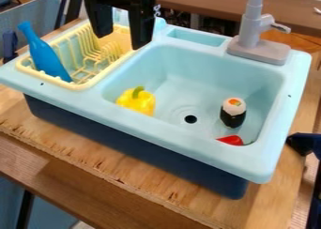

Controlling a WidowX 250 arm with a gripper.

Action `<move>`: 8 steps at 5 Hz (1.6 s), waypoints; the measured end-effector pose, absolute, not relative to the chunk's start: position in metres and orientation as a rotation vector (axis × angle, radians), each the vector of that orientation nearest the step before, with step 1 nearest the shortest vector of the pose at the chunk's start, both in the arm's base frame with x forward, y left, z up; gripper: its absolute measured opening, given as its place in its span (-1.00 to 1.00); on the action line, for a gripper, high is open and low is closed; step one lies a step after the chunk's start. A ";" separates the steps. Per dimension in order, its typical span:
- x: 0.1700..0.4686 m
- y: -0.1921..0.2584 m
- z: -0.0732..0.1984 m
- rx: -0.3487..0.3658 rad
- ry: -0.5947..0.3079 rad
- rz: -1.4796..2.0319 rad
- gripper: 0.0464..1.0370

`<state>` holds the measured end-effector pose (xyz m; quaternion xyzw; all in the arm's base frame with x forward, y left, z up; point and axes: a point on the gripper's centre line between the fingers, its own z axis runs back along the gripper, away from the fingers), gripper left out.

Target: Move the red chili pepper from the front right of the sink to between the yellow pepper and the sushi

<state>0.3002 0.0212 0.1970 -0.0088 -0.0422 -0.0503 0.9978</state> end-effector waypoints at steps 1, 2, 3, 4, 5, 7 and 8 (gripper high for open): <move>0.301 0.021 0.186 -0.024 -0.051 -0.103 0.93; 0.305 -0.022 0.175 -0.063 -0.063 -0.254 0.93; 0.307 -0.040 0.158 -0.097 -0.009 -0.334 0.93; 0.312 -0.064 0.155 -0.130 -0.018 -0.435 0.93; 0.321 -0.075 0.139 -0.191 -0.008 -0.494 0.93; 0.324 -0.089 0.110 -0.290 0.058 -0.543 0.93; 0.319 -0.090 0.104 -0.304 0.079 -0.552 0.93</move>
